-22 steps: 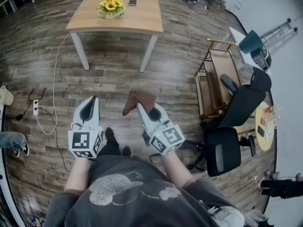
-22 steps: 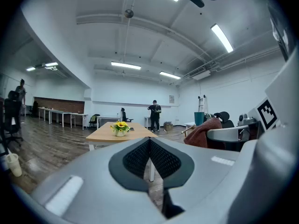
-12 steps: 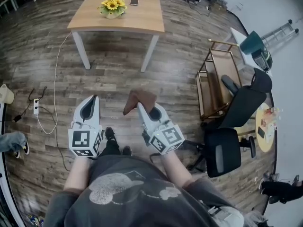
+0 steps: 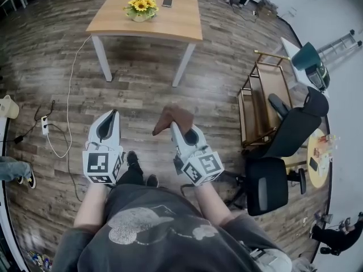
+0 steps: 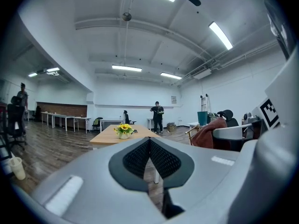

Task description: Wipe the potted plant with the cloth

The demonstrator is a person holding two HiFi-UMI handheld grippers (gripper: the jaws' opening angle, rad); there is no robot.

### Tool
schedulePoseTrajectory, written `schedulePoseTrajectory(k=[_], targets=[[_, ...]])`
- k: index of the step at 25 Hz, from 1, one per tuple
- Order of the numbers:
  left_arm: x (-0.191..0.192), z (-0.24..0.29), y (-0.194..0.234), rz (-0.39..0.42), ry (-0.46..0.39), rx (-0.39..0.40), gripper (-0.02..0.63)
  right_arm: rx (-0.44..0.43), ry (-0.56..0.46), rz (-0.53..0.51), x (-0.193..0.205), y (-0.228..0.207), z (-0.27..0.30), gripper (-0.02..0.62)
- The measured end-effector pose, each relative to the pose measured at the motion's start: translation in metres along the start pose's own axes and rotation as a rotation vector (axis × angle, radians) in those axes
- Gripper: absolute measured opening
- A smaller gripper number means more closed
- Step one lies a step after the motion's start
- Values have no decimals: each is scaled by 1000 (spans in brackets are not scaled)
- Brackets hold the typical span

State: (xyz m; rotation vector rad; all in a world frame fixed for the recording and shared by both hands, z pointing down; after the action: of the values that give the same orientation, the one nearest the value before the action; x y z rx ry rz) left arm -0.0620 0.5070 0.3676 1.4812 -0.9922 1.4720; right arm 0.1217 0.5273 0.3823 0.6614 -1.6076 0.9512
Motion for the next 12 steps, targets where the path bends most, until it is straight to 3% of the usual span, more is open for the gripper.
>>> schedulePoseTrajectory(k=[12], targets=[[10,36,4,-19,15,26,20,30,27,-3,10,-26,13,51]])
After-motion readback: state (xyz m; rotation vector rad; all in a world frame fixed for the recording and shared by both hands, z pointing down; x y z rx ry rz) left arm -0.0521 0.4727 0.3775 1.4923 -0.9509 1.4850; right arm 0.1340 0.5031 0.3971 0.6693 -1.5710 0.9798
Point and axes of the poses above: the fingertips, and each gripper's own axes: z forward along the fingers, y to its left, x out of its underside, the point moved 1 cm from there along -z, backward along the fingers, and after that the axes turned 5 degrees about -y, right-handed, at the moved point
